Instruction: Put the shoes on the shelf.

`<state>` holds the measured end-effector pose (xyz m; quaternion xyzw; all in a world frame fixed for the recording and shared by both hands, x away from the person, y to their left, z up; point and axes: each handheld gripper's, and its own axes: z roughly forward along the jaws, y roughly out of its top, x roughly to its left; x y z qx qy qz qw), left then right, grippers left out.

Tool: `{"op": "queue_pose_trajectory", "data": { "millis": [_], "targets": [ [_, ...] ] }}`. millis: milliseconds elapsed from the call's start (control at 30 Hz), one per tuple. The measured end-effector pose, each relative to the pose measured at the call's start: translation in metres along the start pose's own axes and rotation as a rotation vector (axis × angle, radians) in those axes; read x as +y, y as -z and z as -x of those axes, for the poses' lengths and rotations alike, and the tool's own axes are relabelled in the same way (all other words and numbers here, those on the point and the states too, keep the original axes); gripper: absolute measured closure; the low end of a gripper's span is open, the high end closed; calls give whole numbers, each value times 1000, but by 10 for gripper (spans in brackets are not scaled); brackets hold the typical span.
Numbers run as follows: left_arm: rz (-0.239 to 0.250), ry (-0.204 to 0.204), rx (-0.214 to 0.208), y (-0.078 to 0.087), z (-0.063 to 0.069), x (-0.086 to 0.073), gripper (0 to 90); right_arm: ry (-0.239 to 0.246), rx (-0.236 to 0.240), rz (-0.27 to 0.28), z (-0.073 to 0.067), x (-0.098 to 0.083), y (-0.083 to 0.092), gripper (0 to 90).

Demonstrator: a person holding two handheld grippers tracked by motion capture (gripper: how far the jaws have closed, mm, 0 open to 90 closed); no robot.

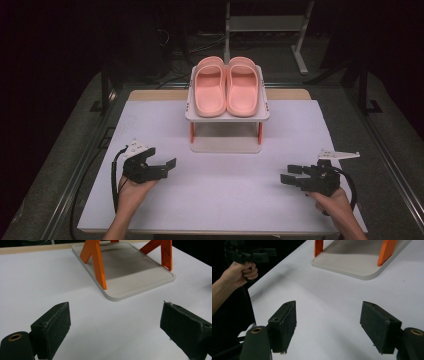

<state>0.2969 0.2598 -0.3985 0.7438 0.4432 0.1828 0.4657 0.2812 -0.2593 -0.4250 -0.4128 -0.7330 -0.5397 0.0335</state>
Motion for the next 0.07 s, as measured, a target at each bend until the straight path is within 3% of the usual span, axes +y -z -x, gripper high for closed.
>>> {"op": "queue_pose_trajectory", "data": {
  "millis": [67],
  "targets": [
    [2,2,4,2,0,-6,90,3,3,1,-1,-3,2,288]
  ]
}}
